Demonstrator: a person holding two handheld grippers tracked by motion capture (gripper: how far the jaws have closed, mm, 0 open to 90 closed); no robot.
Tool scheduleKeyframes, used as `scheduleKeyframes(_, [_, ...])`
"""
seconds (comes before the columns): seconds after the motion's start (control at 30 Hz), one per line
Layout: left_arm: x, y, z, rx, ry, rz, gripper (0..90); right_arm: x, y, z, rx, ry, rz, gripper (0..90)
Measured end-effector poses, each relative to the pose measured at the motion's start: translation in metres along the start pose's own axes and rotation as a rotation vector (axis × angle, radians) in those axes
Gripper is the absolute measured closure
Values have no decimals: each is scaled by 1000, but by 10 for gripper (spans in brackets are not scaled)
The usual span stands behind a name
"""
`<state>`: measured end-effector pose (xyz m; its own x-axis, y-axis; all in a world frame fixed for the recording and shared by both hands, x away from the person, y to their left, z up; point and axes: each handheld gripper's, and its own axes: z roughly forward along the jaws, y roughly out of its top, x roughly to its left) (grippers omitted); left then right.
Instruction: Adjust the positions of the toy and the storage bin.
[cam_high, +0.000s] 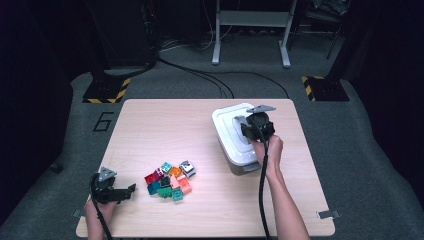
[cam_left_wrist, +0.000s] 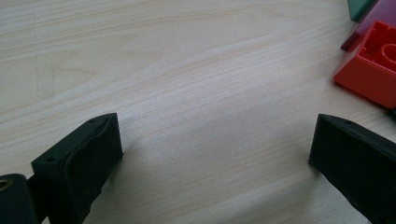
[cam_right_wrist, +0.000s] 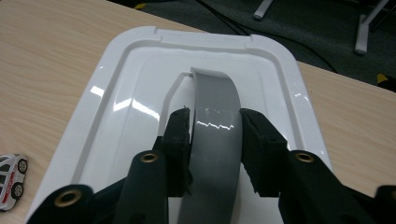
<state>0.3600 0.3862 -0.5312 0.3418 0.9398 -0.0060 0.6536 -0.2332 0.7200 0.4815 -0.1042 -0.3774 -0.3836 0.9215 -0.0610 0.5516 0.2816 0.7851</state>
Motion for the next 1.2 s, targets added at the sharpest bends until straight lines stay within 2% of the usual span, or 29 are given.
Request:
scheduleKeyframes(0.13, [0, 0, 0, 0, 0, 0, 23, -4, -1, 1, -12, 32, 7, 669])
scheduleKeyframes(0.53, [0, 0, 0, 0, 0, 0, 23, -6, 4, 8, -12, 53, 8, 666])
scheduleKeyframes(0.77, [0, 0, 0, 0, 0, 0, 23, -6, 8, 11, -4, 101, 21, 671])
scheduleKeyframes(0.83, [0, 0, 0, 0, -2, -1, 23, -7, 8, 12, -8, 106, 9, 671])
scheduleKeyframes(1.2, [0, 0, 0, -1, 4, 1, 26, 8, 12, 15, -11, 167, -15, 672])
